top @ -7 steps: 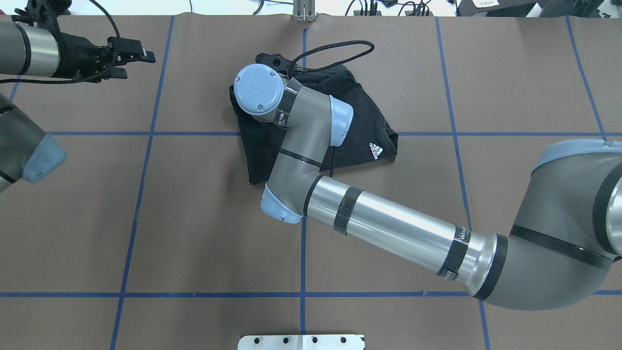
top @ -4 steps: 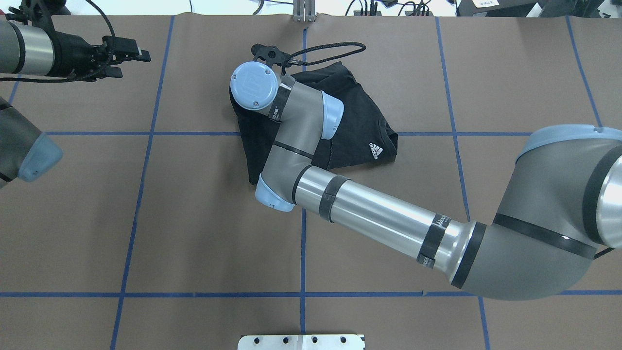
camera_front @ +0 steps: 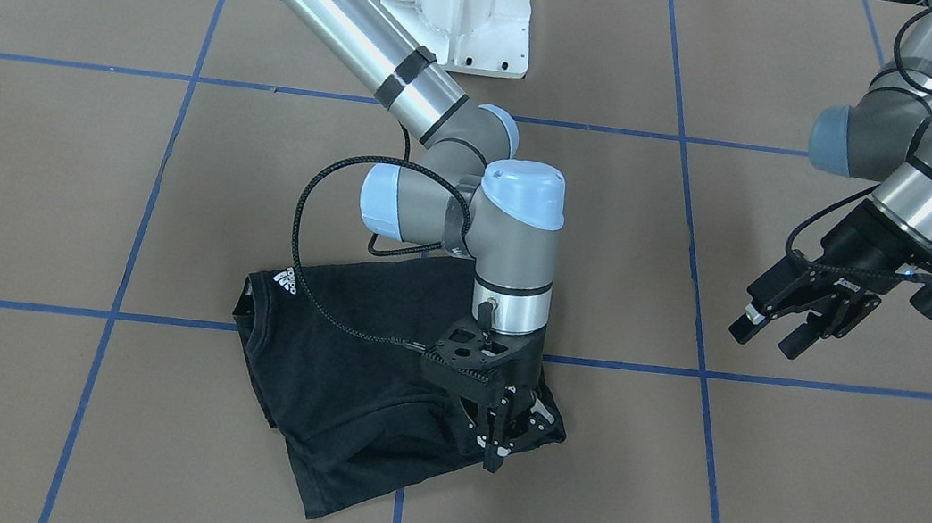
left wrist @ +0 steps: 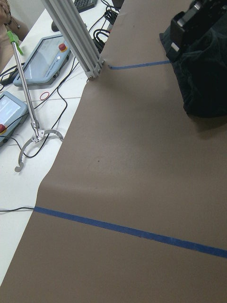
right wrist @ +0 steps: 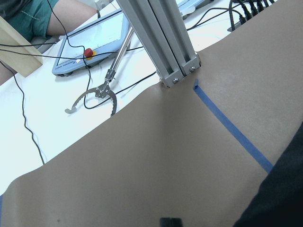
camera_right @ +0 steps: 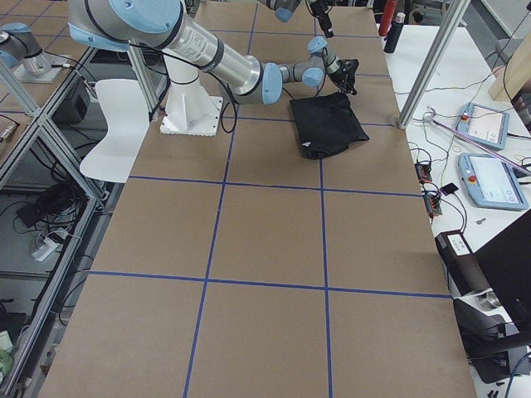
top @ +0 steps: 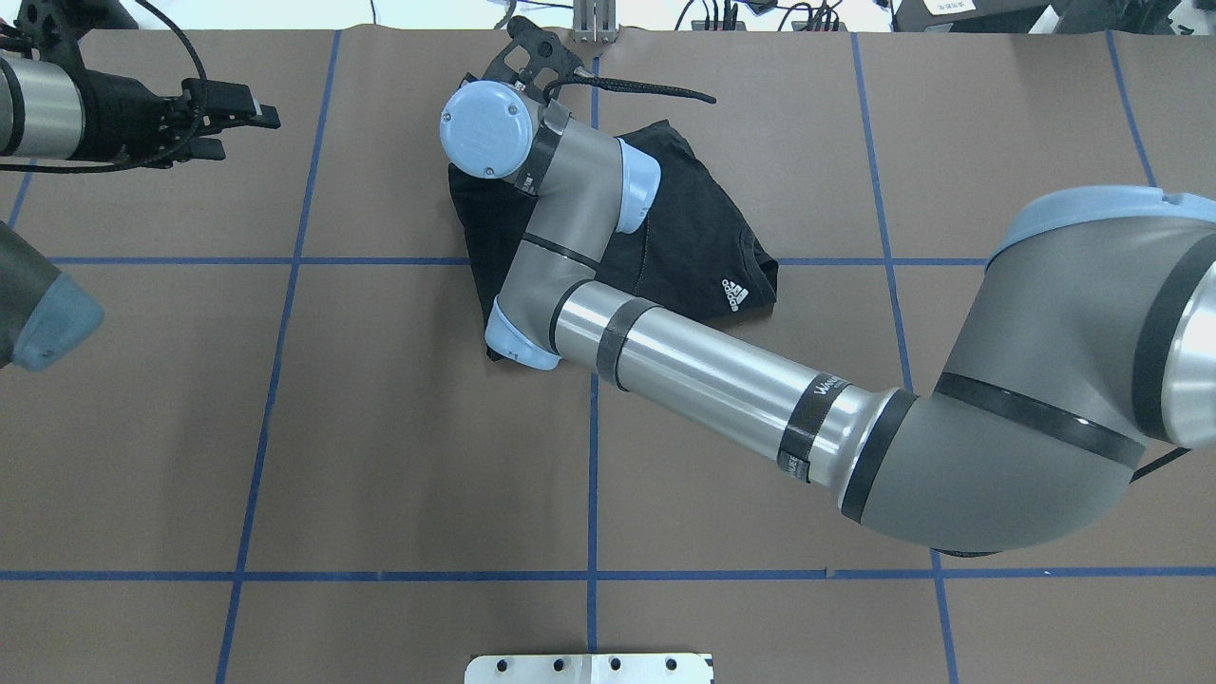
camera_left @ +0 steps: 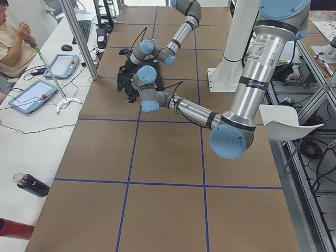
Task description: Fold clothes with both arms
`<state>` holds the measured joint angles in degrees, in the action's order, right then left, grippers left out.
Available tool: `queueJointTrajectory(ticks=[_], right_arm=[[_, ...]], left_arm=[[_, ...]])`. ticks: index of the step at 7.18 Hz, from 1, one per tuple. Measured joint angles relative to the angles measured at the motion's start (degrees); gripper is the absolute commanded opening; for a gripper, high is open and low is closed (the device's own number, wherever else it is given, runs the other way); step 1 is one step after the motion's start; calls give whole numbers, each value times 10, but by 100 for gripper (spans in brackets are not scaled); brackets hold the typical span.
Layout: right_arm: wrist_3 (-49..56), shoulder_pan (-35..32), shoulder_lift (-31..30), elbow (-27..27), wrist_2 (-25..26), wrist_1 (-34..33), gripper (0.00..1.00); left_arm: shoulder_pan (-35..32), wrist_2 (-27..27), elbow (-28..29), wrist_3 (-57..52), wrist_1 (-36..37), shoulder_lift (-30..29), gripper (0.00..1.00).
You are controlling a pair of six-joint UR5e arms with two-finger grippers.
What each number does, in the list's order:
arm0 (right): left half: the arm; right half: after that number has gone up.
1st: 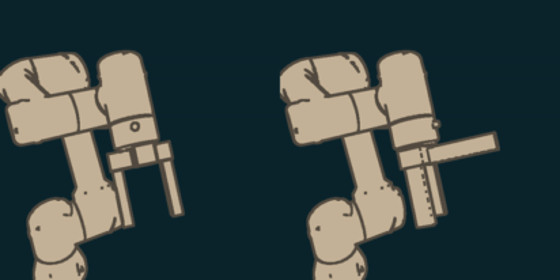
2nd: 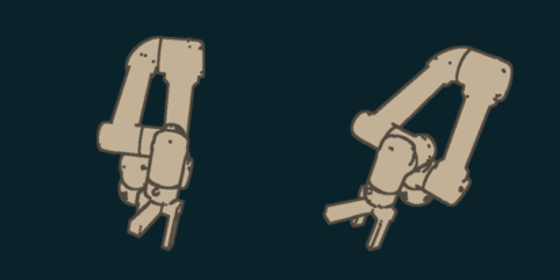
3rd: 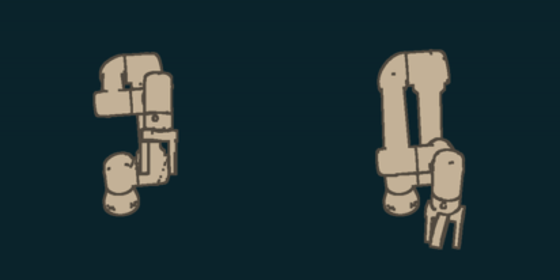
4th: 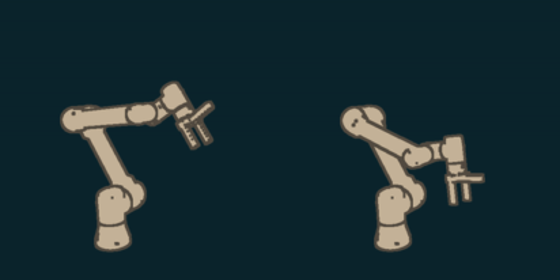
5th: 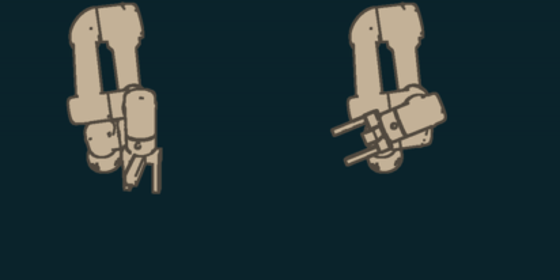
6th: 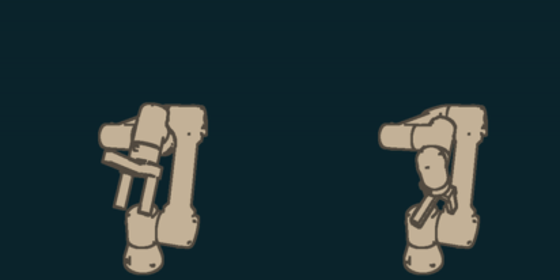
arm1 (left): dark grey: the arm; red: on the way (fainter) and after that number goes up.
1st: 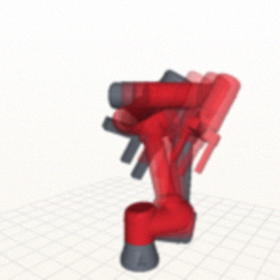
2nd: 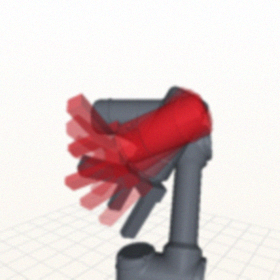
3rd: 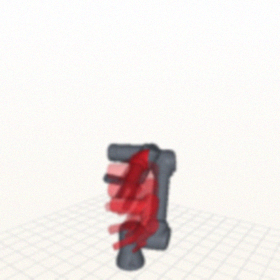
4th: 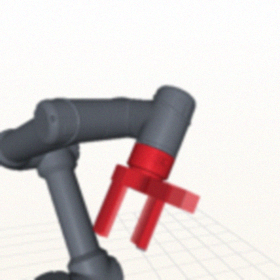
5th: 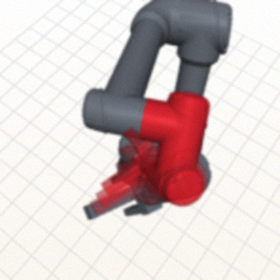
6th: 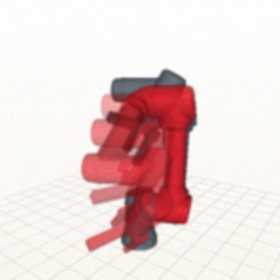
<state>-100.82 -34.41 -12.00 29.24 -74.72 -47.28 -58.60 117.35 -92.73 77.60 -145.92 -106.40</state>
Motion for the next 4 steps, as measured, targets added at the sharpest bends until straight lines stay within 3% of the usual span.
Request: queueJointTrajectory(ticks=[2, 4], right_arm=[[24, -20, -36, 75, -66, -28, 0], [123, -38, -107, 193, -135, -118, 0]], left_arm=[[0, 0, -9, 0, 1, 4, 100], [1, -1, -10, 3, 2, 5, 100]])
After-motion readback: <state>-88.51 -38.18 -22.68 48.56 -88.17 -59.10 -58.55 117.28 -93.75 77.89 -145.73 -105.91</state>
